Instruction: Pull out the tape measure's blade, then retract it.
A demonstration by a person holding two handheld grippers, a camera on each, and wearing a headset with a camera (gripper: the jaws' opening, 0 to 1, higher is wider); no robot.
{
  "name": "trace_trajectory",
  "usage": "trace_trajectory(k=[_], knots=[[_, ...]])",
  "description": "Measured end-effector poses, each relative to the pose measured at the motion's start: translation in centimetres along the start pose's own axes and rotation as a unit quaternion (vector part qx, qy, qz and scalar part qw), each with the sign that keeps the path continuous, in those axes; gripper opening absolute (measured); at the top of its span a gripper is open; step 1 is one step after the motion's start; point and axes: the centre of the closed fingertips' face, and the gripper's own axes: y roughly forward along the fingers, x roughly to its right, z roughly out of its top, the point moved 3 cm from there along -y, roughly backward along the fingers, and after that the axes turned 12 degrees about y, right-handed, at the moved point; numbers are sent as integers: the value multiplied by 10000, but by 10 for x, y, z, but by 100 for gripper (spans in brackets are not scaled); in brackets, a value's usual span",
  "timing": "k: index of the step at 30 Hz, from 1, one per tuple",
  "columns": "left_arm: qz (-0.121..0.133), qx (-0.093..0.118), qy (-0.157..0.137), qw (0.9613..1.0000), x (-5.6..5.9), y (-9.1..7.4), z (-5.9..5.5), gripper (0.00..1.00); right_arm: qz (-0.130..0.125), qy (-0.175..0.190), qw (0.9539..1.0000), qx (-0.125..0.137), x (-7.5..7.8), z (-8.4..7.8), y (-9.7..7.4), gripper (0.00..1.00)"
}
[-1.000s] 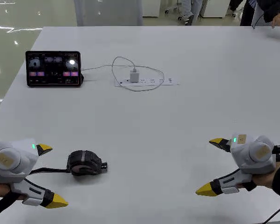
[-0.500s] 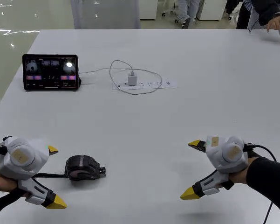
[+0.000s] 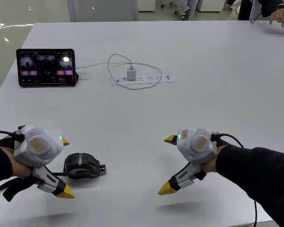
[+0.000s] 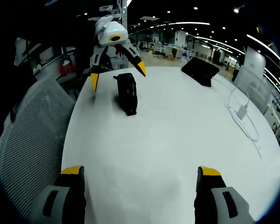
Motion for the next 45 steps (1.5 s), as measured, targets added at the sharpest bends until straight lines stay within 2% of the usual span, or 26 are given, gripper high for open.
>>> trace_trajectory(k=[4, 7, 12, 16, 22, 29, 32, 38, 45], knots=[[-76, -169, 41, 9998, 0, 3, 1, 87, 114, -119, 9998, -77, -2, 7, 9, 99], [-142, -261, 152, 9994, 1, 7, 2, 78, 153, -193, 9996, -143, -2, 12, 16, 99], [-274, -304, 237, 9989, 4, 15, 8, 67, 207, -206, 9994, -196, -2, 21, 29, 99], [-365, -301, 266, 9985, 5, 20, 13, 66, 218, -181, 9994, -186, -5, 27, 36, 99], [-268, -332, 348, 9985, -1, 21, 17, 56, 297, -158, 9994, -114, -11, 37, 45, 99], [-322, -350, 447, 9979, -1, 19, 18, 39, 306, -200, 9993, 13, -17, 51, 57, 99], [-180, -463, 605, 9969, -6, 20, 15, 33, 335, -229, 9992, 33, -20, 54, 60, 99], [-156, -480, 575, 9971, -3, 21, 15, 32, 274, -84, 9994, 200, -13, 64, 61, 99], [-136, -428, 633, 9970, -4, 21, 14, 32, 314, -176, 9992, 197, -16, 71, 66, 99]])
